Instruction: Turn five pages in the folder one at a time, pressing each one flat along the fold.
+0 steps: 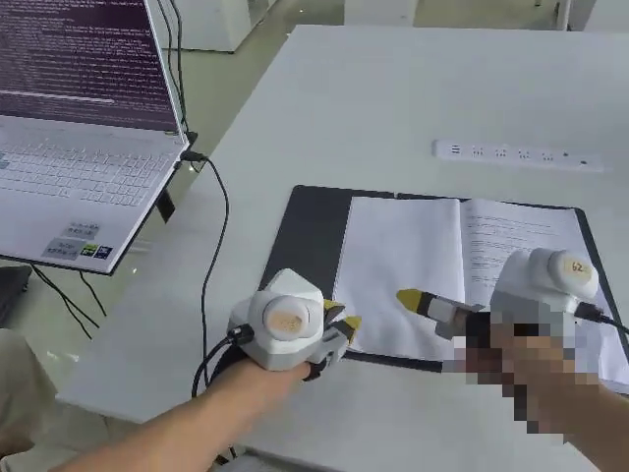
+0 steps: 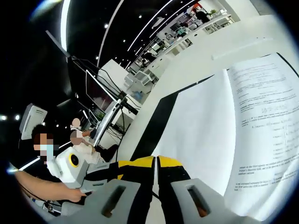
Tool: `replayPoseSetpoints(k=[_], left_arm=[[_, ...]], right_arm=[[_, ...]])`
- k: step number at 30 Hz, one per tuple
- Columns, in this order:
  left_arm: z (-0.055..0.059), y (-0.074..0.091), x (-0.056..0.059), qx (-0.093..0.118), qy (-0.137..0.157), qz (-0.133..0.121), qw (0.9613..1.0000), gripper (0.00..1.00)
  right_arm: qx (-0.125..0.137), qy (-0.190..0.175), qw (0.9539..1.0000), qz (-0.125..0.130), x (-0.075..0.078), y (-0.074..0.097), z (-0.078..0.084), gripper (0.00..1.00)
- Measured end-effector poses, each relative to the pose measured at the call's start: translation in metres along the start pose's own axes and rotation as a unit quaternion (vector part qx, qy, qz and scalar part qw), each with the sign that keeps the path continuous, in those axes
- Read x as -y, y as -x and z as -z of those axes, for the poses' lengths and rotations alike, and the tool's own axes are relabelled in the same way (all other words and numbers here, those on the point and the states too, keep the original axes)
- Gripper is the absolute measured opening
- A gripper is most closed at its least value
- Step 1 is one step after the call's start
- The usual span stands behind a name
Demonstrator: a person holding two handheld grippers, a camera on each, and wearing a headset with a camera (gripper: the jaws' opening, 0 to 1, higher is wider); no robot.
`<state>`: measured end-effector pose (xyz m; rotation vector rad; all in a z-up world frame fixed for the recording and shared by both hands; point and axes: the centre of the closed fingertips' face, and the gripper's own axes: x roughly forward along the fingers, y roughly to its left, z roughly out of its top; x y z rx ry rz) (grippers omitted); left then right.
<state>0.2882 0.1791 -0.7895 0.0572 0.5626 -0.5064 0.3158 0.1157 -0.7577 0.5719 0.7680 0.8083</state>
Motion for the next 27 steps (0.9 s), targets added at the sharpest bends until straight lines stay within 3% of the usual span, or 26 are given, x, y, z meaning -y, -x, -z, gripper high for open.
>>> replayPoseSetpoints(k=[3, 6, 10, 14, 21, 27], left_arm=[[0.007, -0.009, 0.000, -0.008, 0.004, -0.002, 1.0000, 0.15], [0.017, -0.017, -0.001, -0.021, 0.005, -0.005, 0.9998, 0.15], [0.023, -0.018, -0.002, -0.027, 0.009, -0.015, 0.9995, 0.14], [0.024, -0.018, -0.006, -0.019, 0.008, -0.029, 0.9994, 0.10], [0.025, -0.018, -0.006, -0.016, -0.020, -0.034, 0.9991, 0.10], [0.024, -0.017, -0.006, -0.017, -0.020, -0.037, 0.9990, 0.10]], right_arm=[[0.009, -0.005, 0.9999, 0.006, 0.015, 0.005, -0.019, 0.00], [0.010, -0.007, 0.9999, 0.010, 0.025, 0.008, -0.031, 0.00], [0.015, -0.023, 0.9996, 0.011, 0.040, 0.007, -0.044, 0.00], [0.013, -0.038, 0.9991, 0.017, 0.055, 0.002, -0.049, 0.00], [0.013, -0.062, 0.9977, 0.023, 0.071, -0.005, -0.055, 0.00], [0.020, -0.109, 0.9934, 0.031, 0.091, -0.014, -0.066, 0.00]])
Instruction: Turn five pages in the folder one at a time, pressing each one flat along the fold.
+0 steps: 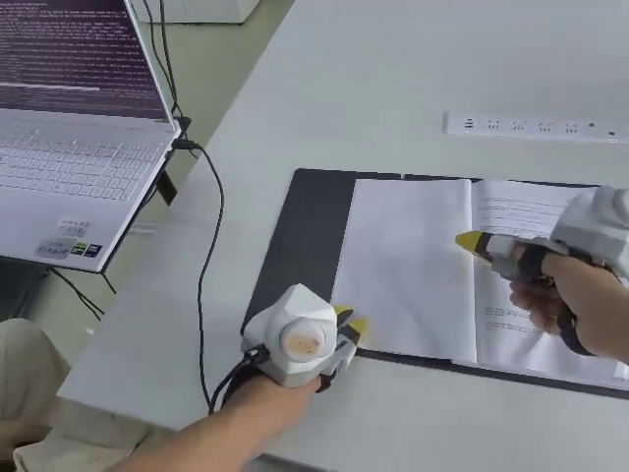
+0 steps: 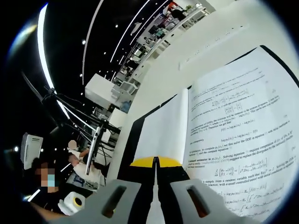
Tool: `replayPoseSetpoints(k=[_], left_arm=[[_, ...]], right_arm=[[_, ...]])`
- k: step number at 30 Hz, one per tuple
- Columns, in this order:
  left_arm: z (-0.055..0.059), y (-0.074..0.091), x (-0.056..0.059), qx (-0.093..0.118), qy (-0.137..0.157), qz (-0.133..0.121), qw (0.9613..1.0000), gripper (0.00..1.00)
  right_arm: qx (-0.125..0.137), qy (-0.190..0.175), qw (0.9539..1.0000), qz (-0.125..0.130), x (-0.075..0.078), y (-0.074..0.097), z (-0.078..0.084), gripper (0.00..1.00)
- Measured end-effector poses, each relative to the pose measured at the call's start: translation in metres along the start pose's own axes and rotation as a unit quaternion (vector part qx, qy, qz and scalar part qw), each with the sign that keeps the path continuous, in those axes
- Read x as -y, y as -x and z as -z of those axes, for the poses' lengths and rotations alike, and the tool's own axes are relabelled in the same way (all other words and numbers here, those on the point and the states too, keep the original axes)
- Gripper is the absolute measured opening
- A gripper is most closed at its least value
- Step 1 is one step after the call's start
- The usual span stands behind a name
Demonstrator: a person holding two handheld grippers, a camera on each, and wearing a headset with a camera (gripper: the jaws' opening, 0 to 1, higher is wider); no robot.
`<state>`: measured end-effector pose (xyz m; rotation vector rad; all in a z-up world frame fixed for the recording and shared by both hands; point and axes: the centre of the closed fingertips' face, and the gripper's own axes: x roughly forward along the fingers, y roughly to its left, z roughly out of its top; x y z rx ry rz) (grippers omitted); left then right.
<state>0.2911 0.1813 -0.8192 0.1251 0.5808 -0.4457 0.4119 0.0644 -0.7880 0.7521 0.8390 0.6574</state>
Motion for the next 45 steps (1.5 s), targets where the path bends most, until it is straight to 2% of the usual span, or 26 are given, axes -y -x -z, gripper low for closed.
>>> replayPoseSetpoints(k=[6, 9, 19, 30, 34, 45], left_arm=[[0.000, 0.001, 0.000, 0.000, 0.001, -0.002, 1.0000, 0.09], [0.000, 0.001, 0.000, 0.001, 0.003, -0.004, 1.0000, 0.10], [0.000, 0.001, 0.000, 0.002, 0.006, -0.004, 1.0000, 0.10], [0.000, 0.000, 0.000, 0.005, 0.009, -0.007, 0.9999, 0.10], [0.000, 0.000, 0.000, 0.006, 0.011, -0.008, 0.9999, 0.10], [0.000, -0.001, -0.001, 0.007, 0.011, -0.008, 0.9999, 0.10]], right_arm=[[-0.019, -0.010, 0.9997, 0.010, 0.014, -0.008, 0.001, 0.00], [-0.014, -0.031, 0.9994, 0.003, 0.015, -0.012, -0.005, 0.00], [-0.008, -0.039, 0.9992, 0.002, 0.017, -0.025, -0.020, 0.00], [0.016, -0.059, 0.9982, 0.000, 0.023, -0.039, -0.041, 0.00], [0.030, -0.088, 0.9956, -0.003, 0.026, -0.043, -0.049, 0.00], [0.067, -0.110, 0.9917, 0.000, 0.034, -0.053, -0.071, 0.00]])
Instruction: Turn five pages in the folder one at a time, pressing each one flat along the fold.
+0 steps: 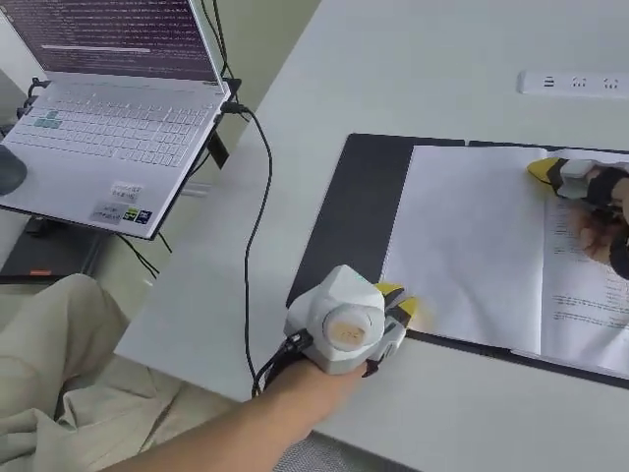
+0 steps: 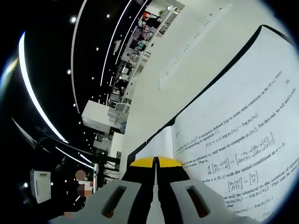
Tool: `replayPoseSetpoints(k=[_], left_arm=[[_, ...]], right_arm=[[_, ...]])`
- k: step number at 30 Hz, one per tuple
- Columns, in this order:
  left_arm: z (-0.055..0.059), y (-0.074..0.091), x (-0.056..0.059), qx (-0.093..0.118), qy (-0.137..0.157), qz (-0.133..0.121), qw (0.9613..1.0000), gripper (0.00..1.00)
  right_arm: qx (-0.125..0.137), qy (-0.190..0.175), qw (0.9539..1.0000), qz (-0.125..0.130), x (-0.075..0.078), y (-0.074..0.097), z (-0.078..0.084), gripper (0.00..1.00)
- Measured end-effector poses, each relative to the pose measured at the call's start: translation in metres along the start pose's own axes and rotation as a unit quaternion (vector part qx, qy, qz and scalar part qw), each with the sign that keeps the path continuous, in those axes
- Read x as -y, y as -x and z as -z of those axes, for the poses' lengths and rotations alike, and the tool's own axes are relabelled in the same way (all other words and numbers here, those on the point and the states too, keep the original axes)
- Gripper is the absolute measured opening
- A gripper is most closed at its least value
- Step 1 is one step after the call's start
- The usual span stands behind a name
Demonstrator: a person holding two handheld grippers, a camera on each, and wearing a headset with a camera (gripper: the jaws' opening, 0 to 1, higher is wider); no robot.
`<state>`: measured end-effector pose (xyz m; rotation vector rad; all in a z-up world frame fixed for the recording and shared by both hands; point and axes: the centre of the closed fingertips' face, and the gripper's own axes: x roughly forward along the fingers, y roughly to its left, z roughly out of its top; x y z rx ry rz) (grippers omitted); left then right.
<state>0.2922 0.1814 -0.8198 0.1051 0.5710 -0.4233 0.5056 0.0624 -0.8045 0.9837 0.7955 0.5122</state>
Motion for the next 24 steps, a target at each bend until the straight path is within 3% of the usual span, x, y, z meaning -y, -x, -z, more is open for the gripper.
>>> replayPoseSetpoints(k=[16, 24], left_arm=[[0.000, 0.000, 0.000, -0.001, -0.001, 0.001, 1.0000, 0.10], [0.000, 0.001, 0.000, 0.000, 0.000, 0.000, 1.0000, 0.10]], right_arm=[[0.056, -0.031, 0.9980, 0.002, 0.004, -0.013, -0.029, 0.00], [0.058, -0.030, 0.9979, 0.003, 0.004, -0.015, -0.032, 0.00]])
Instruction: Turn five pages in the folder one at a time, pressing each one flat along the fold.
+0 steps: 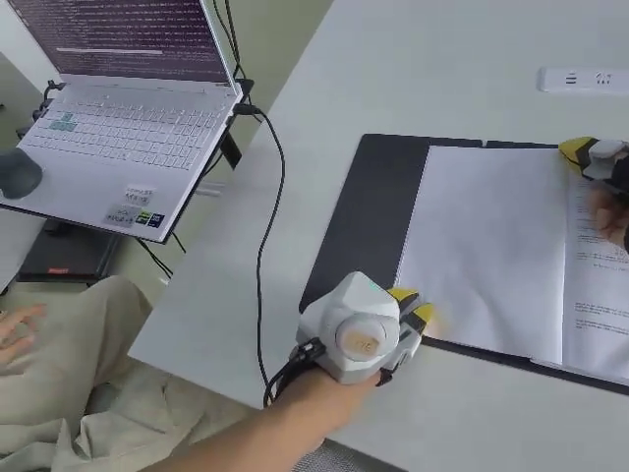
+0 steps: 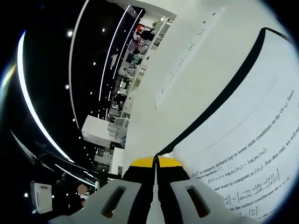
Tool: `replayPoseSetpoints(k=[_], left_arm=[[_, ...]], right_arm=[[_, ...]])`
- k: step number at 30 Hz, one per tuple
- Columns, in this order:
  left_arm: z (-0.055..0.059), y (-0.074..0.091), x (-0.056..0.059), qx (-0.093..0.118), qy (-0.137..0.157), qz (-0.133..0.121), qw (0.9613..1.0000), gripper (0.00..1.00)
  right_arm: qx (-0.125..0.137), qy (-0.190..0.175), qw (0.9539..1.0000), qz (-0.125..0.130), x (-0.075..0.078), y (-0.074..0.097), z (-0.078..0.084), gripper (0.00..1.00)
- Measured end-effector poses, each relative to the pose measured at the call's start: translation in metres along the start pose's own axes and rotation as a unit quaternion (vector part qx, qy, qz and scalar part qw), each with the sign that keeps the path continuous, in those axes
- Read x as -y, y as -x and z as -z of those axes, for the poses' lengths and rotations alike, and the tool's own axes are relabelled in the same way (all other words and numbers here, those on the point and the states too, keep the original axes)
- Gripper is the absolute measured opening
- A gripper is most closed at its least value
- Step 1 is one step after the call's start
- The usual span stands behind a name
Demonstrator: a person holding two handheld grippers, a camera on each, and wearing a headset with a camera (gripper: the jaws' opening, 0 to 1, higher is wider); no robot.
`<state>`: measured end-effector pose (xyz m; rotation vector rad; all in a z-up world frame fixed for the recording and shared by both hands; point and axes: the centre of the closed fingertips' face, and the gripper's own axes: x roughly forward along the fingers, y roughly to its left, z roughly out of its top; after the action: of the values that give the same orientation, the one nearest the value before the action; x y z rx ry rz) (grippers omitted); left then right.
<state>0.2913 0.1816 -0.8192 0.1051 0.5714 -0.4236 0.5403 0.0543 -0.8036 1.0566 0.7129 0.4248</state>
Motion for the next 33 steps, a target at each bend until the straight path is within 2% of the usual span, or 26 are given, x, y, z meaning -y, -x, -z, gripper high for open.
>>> replayPoseSetpoints(k=[18, 28, 33], left_arm=[[0.000, 0.000, 0.000, -0.001, 0.004, 0.000, 1.0000, 0.10], [0.000, 0.000, 0.000, -0.006, 0.005, 0.000, 1.0000, 0.10], [0.001, 0.000, 0.000, -0.005, 0.006, -0.001, 1.0000, 0.10]], right_arm=[[-0.052, 0.020, 0.9985, -0.001, 0.002, 0.018, 0.021, 0.00], [-0.068, 0.032, 0.9972, 0.002, 0.001, 0.029, 0.034, 0.00], [-0.072, 0.027, 0.9970, -0.003, 0.002, 0.035, 0.040, 0.00]])
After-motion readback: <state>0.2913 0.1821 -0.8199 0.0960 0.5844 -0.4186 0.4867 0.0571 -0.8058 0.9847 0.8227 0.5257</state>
